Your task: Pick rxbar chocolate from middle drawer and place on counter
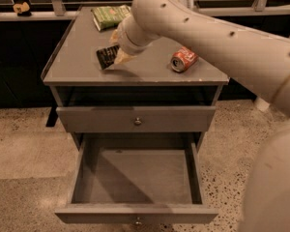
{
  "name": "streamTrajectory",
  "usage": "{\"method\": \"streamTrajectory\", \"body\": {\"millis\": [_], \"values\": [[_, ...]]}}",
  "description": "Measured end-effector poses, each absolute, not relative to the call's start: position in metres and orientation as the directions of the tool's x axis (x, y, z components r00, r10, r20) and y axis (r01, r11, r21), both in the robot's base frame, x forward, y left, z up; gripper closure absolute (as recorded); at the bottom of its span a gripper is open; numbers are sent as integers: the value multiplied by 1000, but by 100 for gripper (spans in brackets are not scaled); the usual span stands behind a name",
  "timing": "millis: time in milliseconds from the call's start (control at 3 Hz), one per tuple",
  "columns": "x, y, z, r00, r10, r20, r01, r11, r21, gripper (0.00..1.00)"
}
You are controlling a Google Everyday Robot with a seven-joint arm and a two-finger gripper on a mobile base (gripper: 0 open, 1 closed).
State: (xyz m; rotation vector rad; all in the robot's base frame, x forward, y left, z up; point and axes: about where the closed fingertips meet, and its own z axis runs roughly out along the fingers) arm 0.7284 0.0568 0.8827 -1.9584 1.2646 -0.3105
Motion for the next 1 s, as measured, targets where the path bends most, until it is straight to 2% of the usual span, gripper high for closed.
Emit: {"method": "streamTrajectory", "body": {"millis": [333, 1000], "values": [[770, 54, 882, 495, -858, -133, -718, -318, -619, 100], [771, 53, 846, 468, -864, -186, -752, -279, -597, 100]]}}
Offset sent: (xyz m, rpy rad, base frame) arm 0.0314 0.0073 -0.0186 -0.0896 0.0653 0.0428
